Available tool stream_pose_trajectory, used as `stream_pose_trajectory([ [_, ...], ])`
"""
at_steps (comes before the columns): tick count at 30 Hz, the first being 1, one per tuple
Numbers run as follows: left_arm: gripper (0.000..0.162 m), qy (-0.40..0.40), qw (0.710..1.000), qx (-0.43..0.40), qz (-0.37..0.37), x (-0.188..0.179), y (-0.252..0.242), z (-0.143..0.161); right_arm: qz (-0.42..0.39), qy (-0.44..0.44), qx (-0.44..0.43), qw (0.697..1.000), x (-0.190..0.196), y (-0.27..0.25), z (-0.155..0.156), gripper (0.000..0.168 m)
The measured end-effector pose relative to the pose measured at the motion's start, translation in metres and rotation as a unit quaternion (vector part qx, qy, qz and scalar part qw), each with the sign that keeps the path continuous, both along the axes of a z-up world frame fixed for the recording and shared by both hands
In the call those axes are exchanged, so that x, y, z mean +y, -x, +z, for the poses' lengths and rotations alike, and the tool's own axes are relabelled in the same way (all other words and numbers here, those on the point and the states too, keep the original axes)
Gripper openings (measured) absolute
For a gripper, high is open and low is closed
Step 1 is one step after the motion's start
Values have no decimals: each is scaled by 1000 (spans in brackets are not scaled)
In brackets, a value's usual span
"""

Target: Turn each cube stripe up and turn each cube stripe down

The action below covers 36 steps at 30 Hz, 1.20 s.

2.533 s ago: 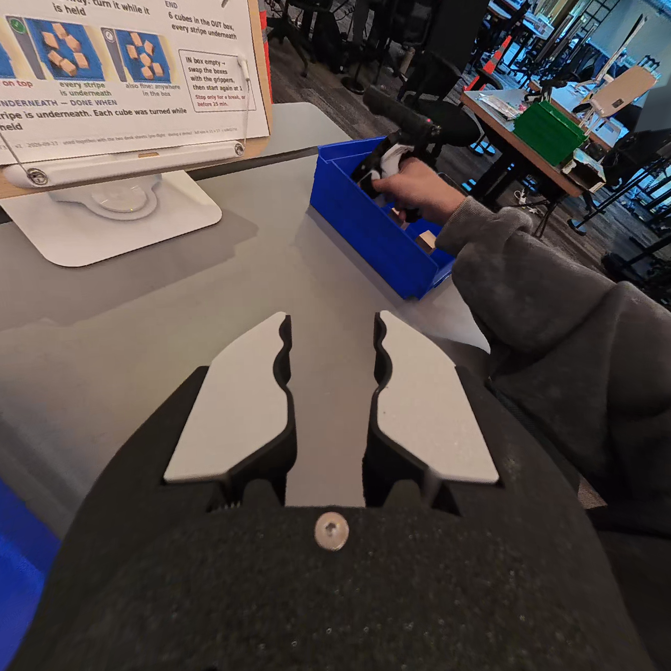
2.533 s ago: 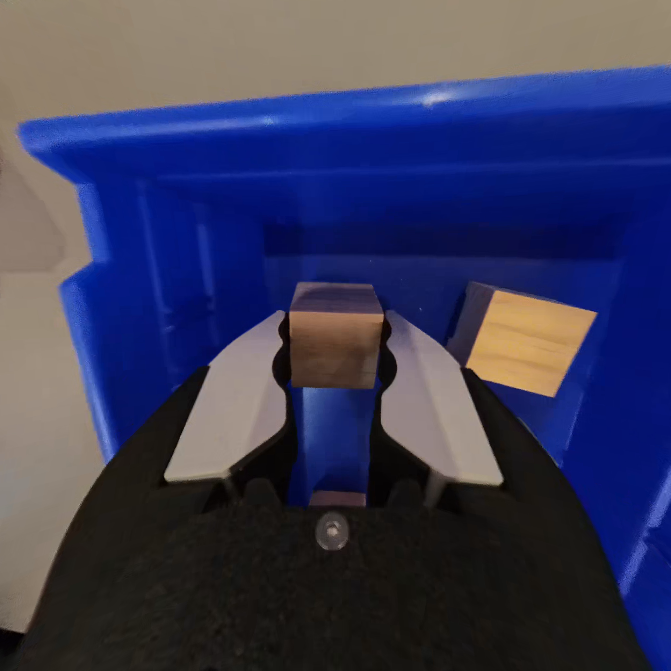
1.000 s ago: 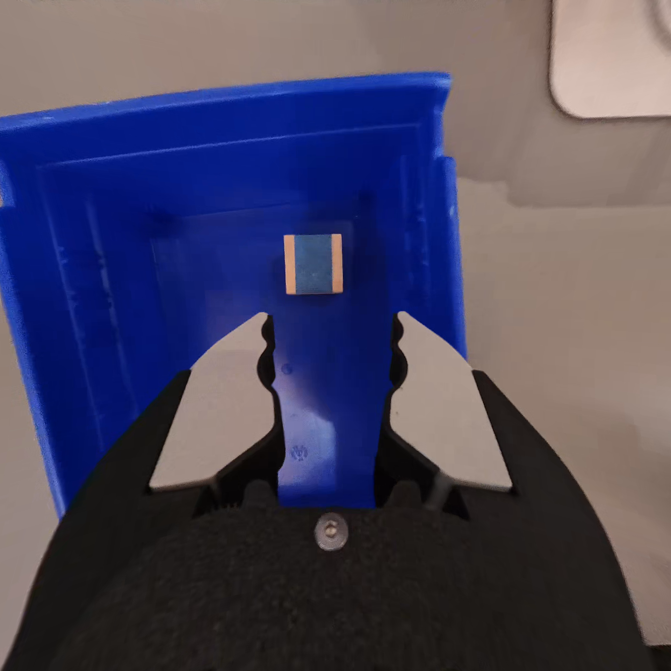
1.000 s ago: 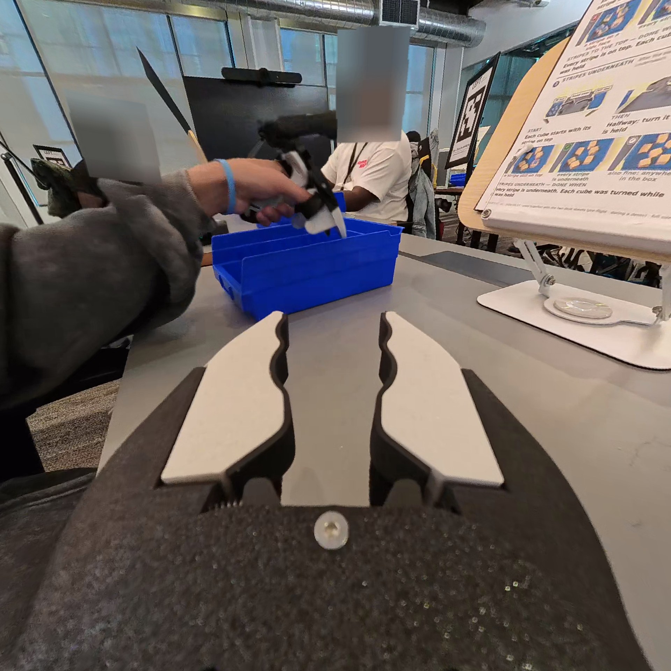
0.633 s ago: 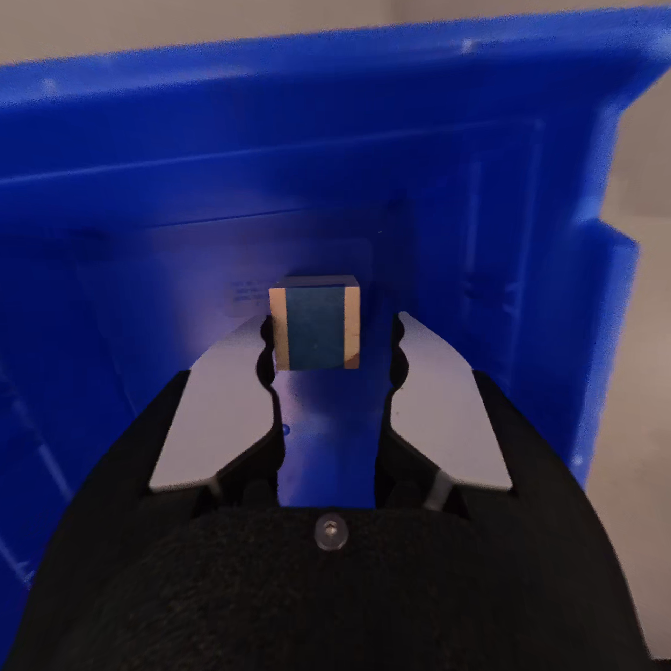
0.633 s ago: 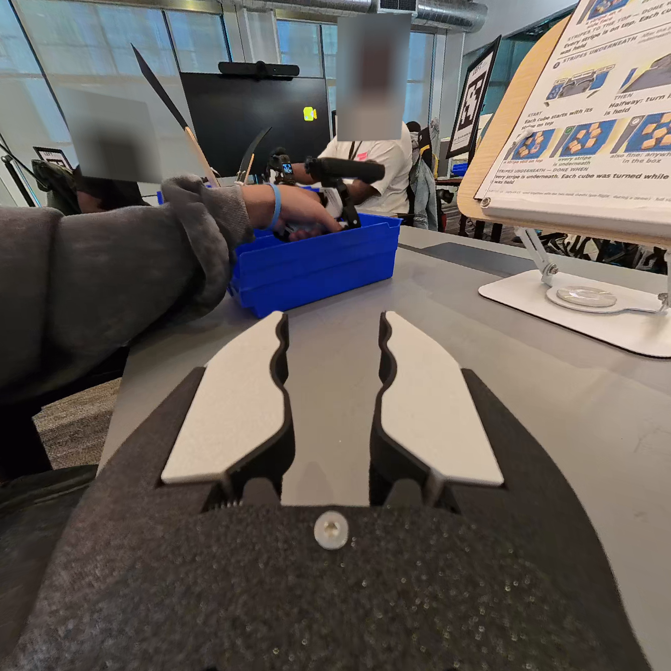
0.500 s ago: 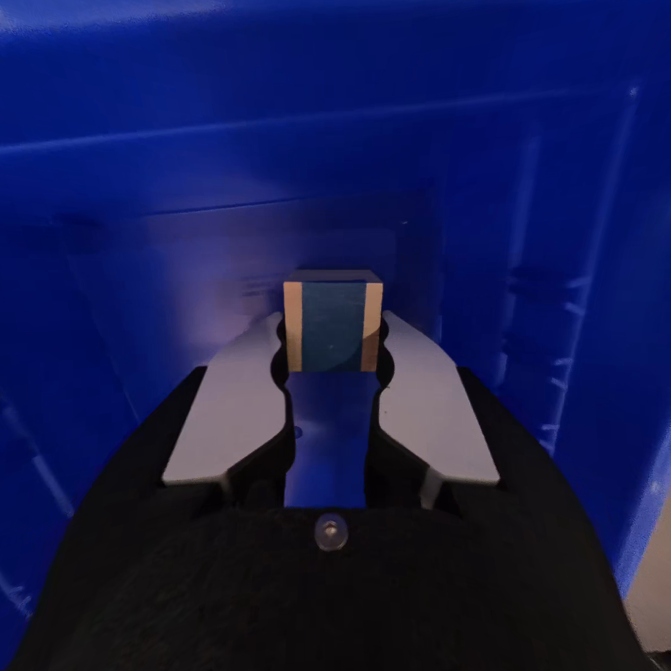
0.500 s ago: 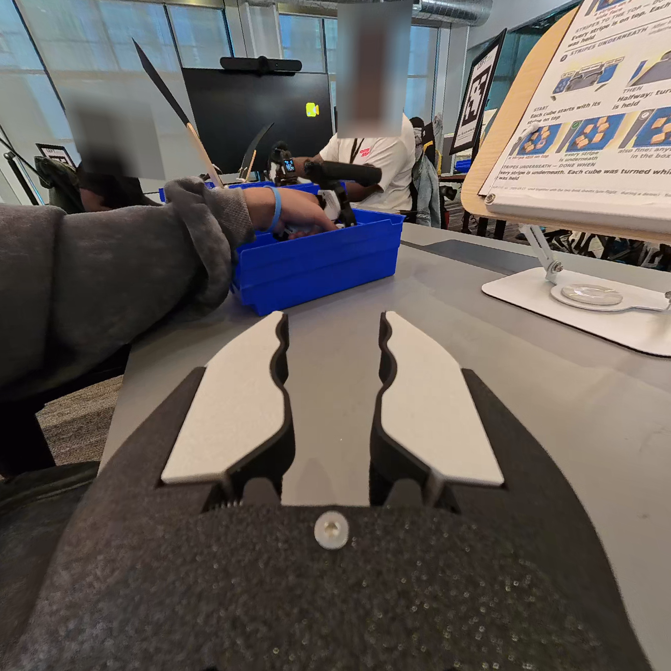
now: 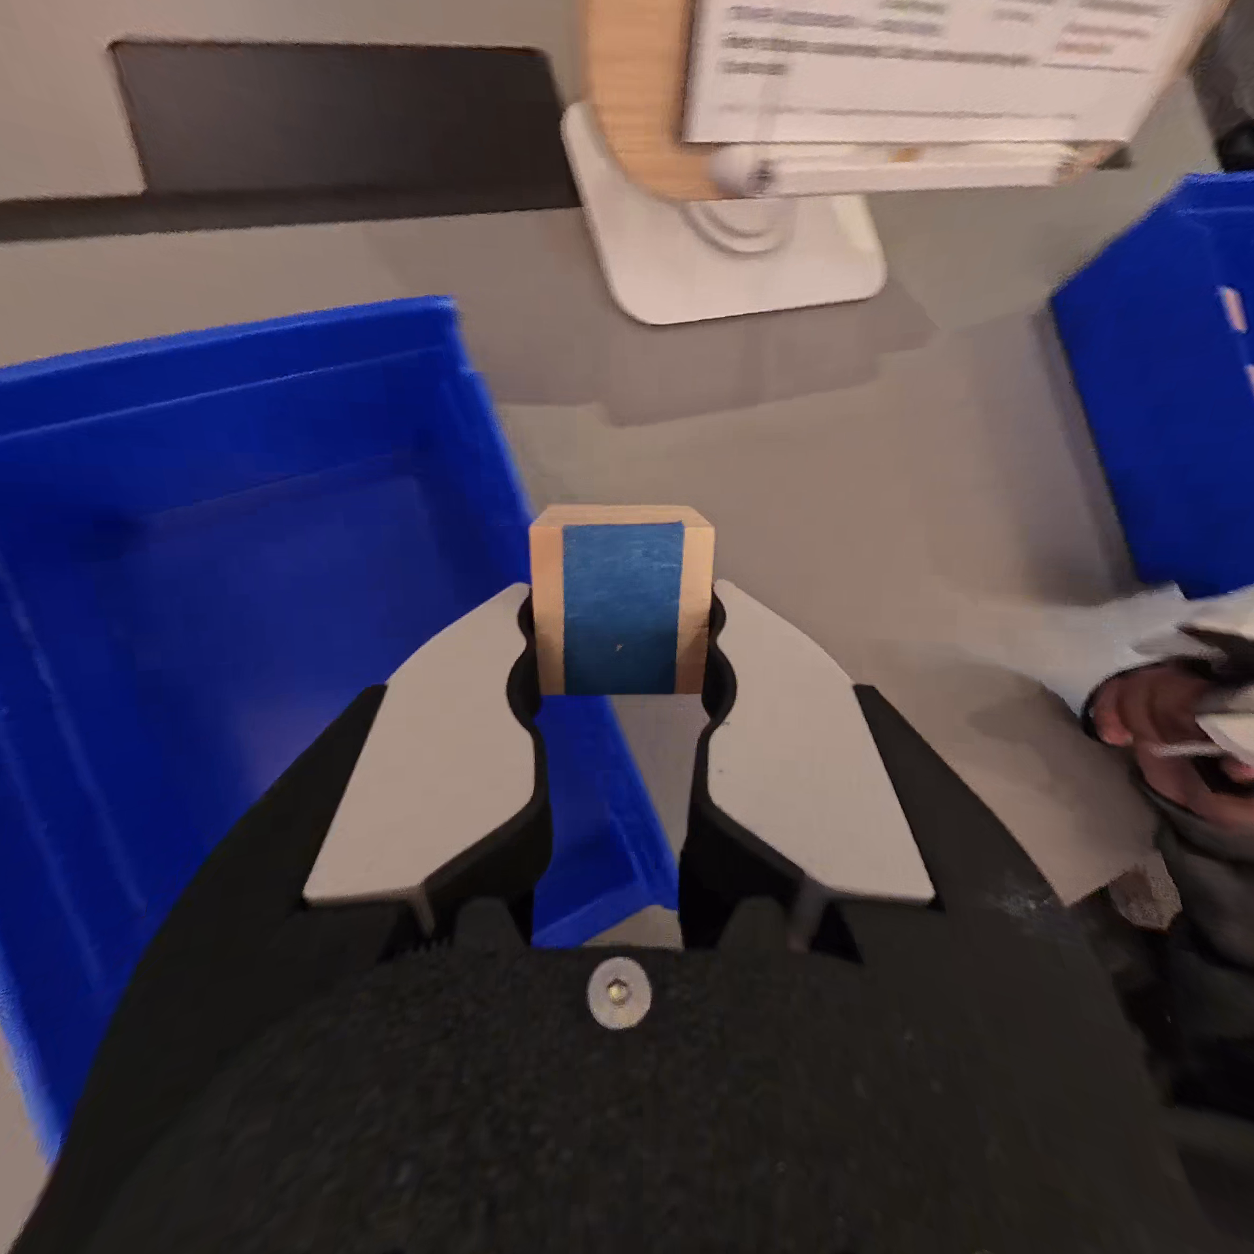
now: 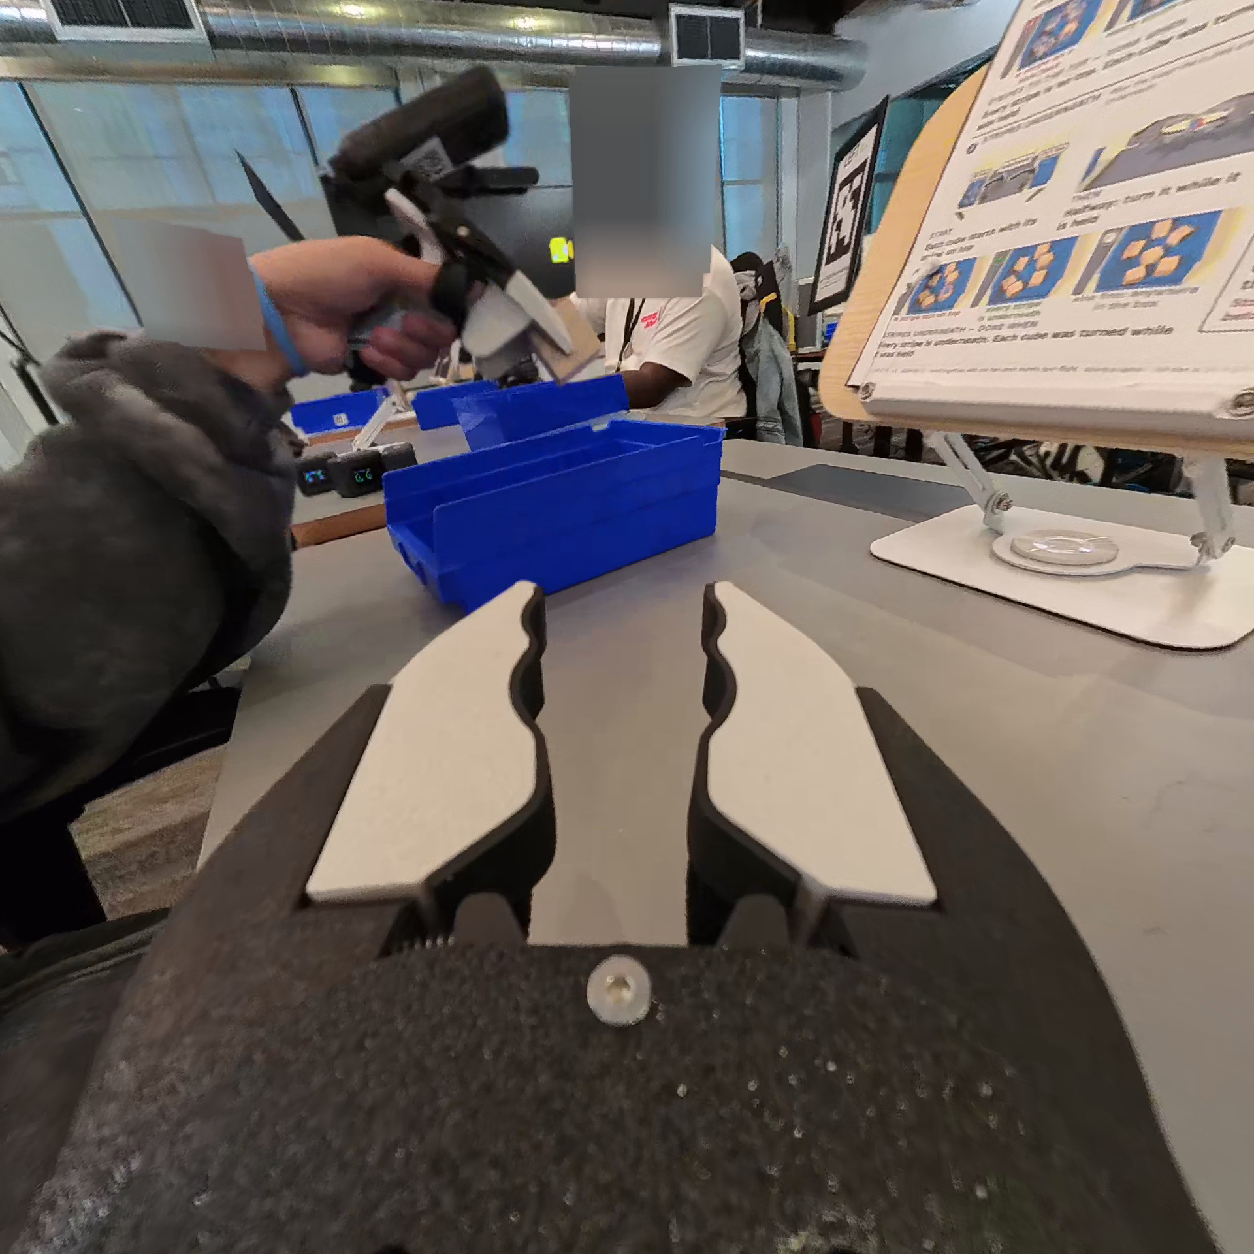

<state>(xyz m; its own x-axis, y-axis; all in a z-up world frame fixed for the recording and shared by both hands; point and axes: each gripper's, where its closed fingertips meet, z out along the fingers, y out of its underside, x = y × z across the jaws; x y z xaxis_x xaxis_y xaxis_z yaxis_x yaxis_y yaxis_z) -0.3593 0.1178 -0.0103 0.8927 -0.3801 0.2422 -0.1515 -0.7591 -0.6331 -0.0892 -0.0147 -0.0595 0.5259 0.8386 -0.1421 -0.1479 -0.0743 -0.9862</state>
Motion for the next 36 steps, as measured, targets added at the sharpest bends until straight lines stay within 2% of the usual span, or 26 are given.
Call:
stream_pose_trajectory([
  [4, 44, -28, 997, -28, -70, -32, -64, 6, -11, 8, 20, 1000, 5, -11, 4, 43],
  [10, 44, -20, 987, -84, -134, -56, -149, -24, -19, 12, 13, 1000, 8, -16, 0, 44],
  [14, 44, -18, 970, -168, -176, -65, -186, -34, -24, 1, -8, 1000, 9, -14, -4, 44],
  [16, 44, 8, 947, -233, -219, -78, -203, -31, -26, -9, -20, 999, 9, -12, -4, 47],
  [21, 44, 90, 871, -411, -254, -95, -217, -11, 9, -62, -55, 996, 7, 0, 11, 56],
  [24, 44, 141, 821, -492, -253, -97, -217, -3, 50, -103, -79, 990, 2, 15, 25, 66],
  [28, 44, 214, 746, -593, -216, -92, -216, 1, 69, -169, -112, 977, 7, 31, 44, 68],
  [29, 44, 224, 738, -600, -211, -91, -217, -1, 70, -175, -122, 974, 10, 34, 46, 67],
  [32, 44, 229, 745, -592, -204, -90, -219, -8, 57, -191, -141, 970, 29, 35, 47, 70],
  [34, 44, 232, 740, -596, -209, -93, -220, -5, 54, -186, -153, 969, 41, 35, 44, 73],
  [36, 44, 232, 737, -597, -216, -96, -222, -1, 58, -165, -137, 975, 51, 35, 45, 82],
])
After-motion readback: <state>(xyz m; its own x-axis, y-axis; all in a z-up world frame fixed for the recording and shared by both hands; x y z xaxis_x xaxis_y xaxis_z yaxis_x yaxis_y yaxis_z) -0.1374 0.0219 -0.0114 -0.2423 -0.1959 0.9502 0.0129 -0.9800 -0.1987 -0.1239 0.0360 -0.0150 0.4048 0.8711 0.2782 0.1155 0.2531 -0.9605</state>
